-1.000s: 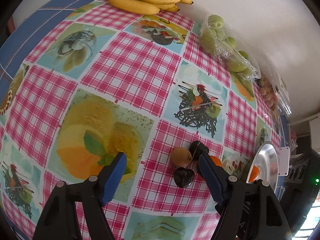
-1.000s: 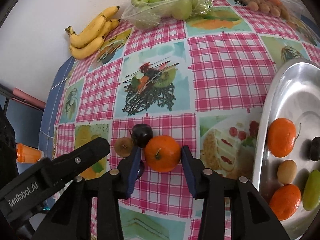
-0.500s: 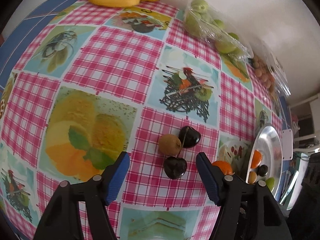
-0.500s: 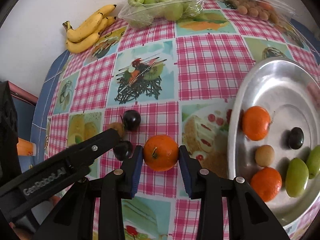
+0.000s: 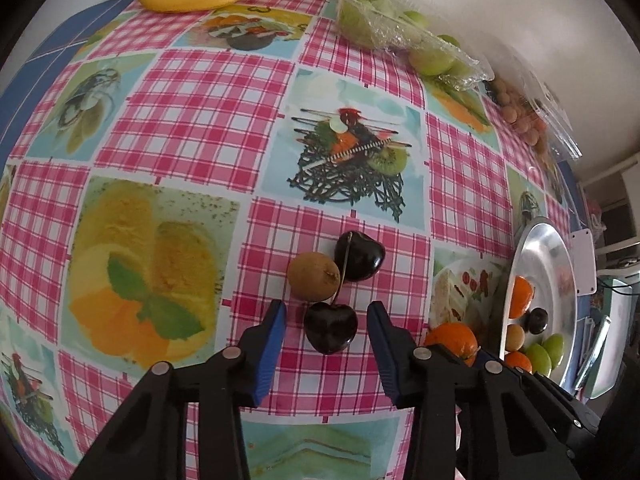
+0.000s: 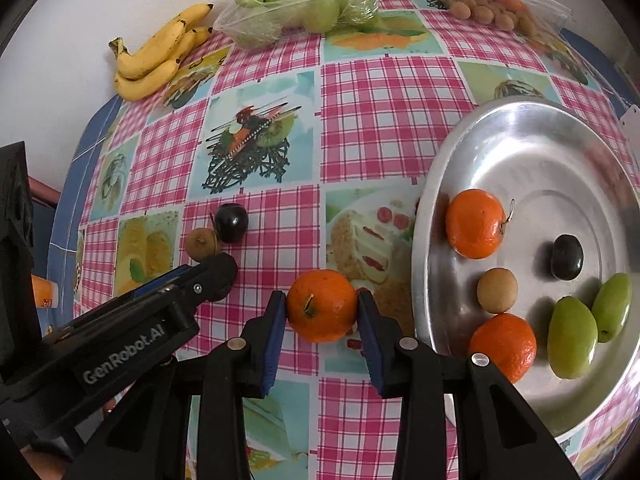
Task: Organize fruits
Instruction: 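Close the left gripper on the dark plum while the right gripper holds the tangerine, then carry the plum into the bowl with the left gripper while the right gripper carries the tangerine there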
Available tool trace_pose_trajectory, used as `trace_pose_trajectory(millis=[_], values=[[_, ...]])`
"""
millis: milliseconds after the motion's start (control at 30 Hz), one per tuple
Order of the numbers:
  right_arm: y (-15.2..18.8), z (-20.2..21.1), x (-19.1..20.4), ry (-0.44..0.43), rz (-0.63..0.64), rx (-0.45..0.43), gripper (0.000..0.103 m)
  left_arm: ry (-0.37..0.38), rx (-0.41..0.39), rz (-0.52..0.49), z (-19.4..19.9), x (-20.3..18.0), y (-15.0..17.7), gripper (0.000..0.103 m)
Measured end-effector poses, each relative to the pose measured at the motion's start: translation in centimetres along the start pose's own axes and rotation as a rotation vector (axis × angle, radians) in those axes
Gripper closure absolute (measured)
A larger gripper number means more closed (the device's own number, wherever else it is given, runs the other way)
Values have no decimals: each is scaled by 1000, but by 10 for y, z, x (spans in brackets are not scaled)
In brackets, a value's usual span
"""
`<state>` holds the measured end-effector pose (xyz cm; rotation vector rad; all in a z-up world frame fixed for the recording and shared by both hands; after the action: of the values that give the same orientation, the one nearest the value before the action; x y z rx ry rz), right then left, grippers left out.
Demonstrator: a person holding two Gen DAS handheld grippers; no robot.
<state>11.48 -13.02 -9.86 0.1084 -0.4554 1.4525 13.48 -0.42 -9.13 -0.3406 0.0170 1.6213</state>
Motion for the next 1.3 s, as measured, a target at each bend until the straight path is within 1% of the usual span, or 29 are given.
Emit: trace_pose_trajectory(millis=[100,233,367,600,767,1300], values=[[1,-2,-2,-2,-7,7,65,-13,-10,-14,1,0,0,60],[2,-3,-4,7,-9,13,65,-19,-14,-19,-2,-3,-1,69],[2,-4,-4,7,-11,15,65,-12,-16,-24,0,-4,0,74],[2,-5,-3,7,-16,16,65,-21,-28,-35,4,-6,0,75],[1,-1,-3,-3,-18,7,65,-27,-54,-50,13,-10,2,75],[1,36,0,-38,-13,-78,65,-12,-157,-95,49,-28,1,75]])
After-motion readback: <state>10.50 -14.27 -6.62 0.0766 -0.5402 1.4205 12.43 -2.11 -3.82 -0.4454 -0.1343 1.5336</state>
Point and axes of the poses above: each gripper's, at about its wrist camera, not at the fingertips, and z roughly against the way its jaws point, x to its left, y to its underside, the point moved 5 cm from there along -z, roughly the way its jaws point, and after that the axes turned 4 degrees about -y, right-handed, at the moved point
